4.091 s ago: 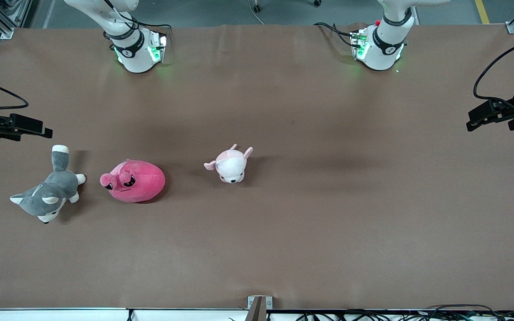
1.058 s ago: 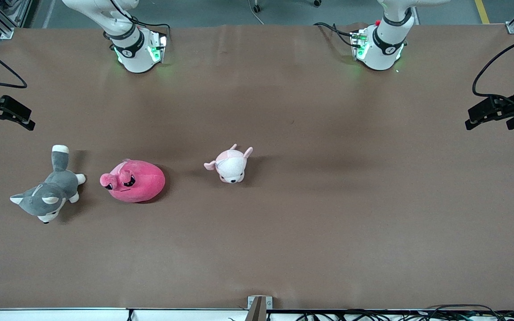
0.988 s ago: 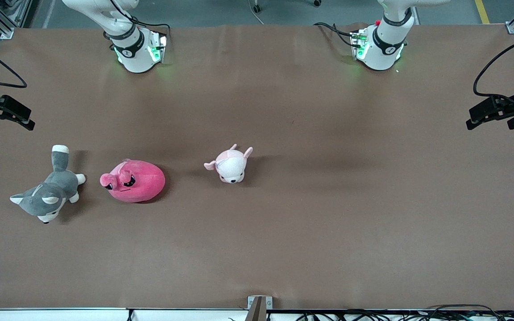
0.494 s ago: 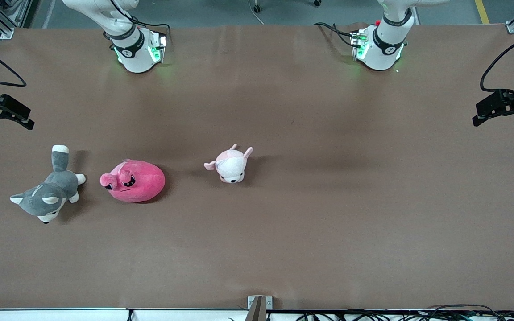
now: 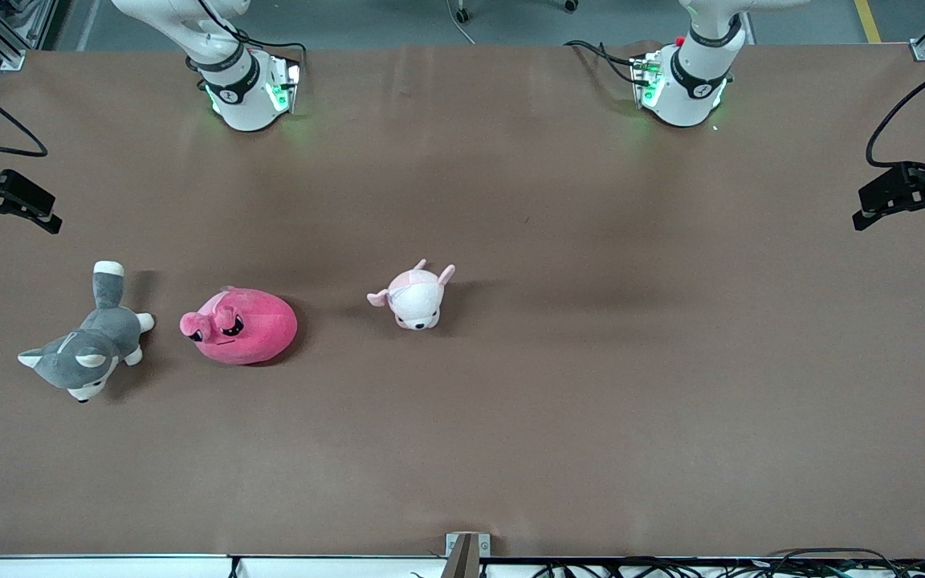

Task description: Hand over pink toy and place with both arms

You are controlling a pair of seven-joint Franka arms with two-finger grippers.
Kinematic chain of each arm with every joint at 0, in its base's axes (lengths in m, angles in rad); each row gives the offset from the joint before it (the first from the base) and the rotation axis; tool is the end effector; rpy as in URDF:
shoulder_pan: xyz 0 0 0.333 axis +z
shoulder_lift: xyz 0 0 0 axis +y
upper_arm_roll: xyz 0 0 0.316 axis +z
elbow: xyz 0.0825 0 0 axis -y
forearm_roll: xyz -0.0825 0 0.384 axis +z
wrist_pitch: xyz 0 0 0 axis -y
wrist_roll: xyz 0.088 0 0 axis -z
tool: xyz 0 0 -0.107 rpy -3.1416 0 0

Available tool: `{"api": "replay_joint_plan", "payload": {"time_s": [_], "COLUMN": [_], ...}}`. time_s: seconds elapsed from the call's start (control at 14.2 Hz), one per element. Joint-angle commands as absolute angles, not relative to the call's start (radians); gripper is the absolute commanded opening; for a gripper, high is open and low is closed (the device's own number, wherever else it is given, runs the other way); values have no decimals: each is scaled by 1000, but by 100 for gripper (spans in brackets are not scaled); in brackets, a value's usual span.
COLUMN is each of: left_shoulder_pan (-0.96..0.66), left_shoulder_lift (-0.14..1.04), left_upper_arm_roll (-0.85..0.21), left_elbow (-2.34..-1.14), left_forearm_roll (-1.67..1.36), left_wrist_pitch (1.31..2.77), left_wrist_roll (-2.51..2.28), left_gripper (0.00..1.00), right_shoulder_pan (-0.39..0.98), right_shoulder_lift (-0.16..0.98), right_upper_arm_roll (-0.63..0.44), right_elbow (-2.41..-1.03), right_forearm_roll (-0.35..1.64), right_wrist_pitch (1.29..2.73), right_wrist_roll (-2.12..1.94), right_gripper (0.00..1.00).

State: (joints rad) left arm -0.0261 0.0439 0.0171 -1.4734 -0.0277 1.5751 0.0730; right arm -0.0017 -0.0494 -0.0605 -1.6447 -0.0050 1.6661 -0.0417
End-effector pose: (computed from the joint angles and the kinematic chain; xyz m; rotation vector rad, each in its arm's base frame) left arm 0.5693 -0.0083 0.6463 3.1125 -0.1288 0.0914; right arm 0.5469 -0.0354 0.6252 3.1338 -0.0317 0.1105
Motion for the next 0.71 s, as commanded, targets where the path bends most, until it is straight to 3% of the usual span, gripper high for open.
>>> {"api": "replay_joint_plan", "payload": {"time_s": [0.0, 0.63], "left_shoulder_pan": [-26, -26], "left_shoulder_lift": [35, 35], "left_upper_arm_roll": [23, 21], "left_elbow": [-1476, -1477], "left_forearm_roll": [-35, -32], "left_wrist_pitch": [1582, 1582], "left_wrist_roll": [49, -14], "left_gripper": [100, 100], "right_shoulder_pan": [15, 14], "right_shoulder_lift": [-80, -80], "right_upper_arm_roll": [-72, -74], "right_elbow": [-1677, -1677], "right_forearm_roll": [-26, -25], "right_wrist_pitch": [1672, 1671], "right_wrist_roll": [-34, -38], "right_gripper": [100, 100]}}
